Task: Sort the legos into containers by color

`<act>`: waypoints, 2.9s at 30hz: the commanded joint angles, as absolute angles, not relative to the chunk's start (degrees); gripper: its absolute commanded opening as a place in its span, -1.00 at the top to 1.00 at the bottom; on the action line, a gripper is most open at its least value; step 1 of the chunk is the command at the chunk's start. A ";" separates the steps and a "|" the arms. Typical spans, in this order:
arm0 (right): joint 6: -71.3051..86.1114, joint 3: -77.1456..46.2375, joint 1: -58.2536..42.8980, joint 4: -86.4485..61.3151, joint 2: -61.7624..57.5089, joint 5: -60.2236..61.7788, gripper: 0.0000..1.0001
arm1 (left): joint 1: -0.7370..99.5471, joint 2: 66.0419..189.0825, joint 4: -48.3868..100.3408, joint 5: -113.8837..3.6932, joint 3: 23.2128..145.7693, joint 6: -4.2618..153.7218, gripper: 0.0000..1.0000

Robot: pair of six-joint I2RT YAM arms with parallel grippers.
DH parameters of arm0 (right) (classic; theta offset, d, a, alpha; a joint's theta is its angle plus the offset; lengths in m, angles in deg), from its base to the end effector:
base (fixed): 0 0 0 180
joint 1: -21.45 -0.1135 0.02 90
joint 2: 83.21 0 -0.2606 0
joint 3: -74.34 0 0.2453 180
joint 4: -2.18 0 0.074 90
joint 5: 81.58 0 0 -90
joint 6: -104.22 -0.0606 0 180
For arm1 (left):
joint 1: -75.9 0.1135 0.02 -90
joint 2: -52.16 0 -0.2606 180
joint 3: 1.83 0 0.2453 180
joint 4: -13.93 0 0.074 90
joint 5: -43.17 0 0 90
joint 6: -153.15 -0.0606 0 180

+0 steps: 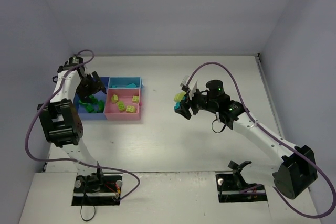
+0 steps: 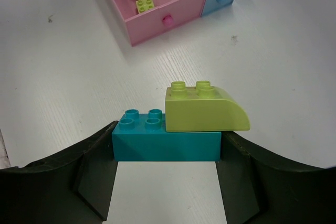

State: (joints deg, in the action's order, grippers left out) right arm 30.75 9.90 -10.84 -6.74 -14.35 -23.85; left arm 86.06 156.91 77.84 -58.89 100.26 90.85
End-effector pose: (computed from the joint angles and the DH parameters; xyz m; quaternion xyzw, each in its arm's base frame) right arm 0.2299 0.1836 0.3088 -0.4684 0.6150 0.2976 0.5602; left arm 0.3806 0.0553 0.2319 -0.2957 0.9280 -0.1324 0.1839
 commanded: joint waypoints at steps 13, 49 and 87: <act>33.46 3.05 -12.47 -7.40 -12.55 -32.97 0.93 | 58.34 139.17 59.83 -94.90 98.10 101.72 -0.44; 34.79 6.64 -13.27 -8.10 -13.95 -29.47 0.87 | 51.29 142.77 61.03 -101.76 102.23 97.26 1.00; 33.38 3.93 -13.53 -7.93 -13.69 -32.18 0.78 | 52.99 137.94 70.27 -87.24 102.06 90.83 -0.48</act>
